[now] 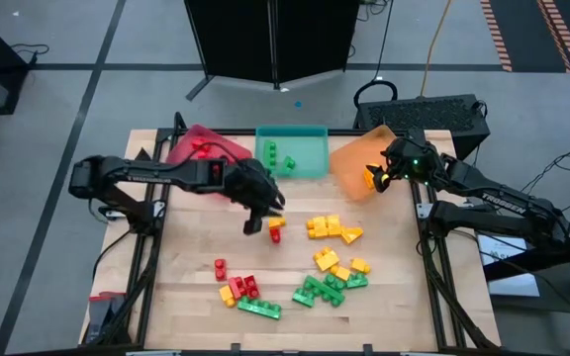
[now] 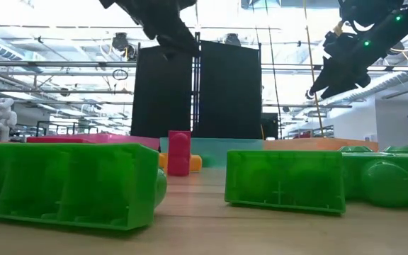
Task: Sort blocks
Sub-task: Put the red game piece into the red bin
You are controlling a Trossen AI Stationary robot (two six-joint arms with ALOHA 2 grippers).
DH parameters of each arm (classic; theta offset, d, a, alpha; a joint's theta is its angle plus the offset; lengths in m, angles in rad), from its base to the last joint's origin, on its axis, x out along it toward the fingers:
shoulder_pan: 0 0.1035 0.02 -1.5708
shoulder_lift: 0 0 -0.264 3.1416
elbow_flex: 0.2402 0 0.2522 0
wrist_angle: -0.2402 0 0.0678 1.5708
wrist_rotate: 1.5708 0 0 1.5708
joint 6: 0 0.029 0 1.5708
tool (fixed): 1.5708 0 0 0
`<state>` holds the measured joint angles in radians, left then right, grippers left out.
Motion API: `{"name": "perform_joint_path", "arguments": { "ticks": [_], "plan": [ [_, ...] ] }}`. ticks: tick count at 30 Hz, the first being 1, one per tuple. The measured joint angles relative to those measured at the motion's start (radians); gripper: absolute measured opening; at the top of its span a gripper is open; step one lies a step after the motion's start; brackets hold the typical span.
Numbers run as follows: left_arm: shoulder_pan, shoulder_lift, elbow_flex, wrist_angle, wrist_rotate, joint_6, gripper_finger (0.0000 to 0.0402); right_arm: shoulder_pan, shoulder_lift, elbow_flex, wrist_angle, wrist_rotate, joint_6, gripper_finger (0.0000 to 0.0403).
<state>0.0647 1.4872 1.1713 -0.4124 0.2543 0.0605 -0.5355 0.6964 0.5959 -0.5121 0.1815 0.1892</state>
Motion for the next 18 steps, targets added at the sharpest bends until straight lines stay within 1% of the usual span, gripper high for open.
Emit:
{"name": "perform_joint_path", "arguments": {
  "ticks": [7, 11, 14, 16, 18],
  "plan": [
    [-0.094, 0.071, 0.000, -0.004, 0.000, -0.038, 0.0205, 0.000, 0.001, 0.000, -0.007, -0.001, -0.019, 0.0315],
    [-0.133, 0.132, 0.000, -0.008, -0.017, -0.055, 0.0254, 0.000, 0.001, 0.000, -0.012, -0.001, -0.022, 0.0315],
    [-0.145, 0.173, 0.000, -0.007, -0.095, -0.098, 0.0275, 0.000, 0.001, 0.000, -0.023, -0.002, -0.022, 0.0315],
    [-0.146, 0.198, 0.000, -0.017, -0.160, -0.144, 0.0281, 0.000, 0.001, 0.000, -0.030, -0.005, -0.022, 0.0315],
    [-0.146, 0.215, 0.000, -0.021, -0.195, -0.180, 0.0282, 0.000, 0.001, 0.000, -0.041, -0.005, -0.022, 0.0315]
  ]
}}
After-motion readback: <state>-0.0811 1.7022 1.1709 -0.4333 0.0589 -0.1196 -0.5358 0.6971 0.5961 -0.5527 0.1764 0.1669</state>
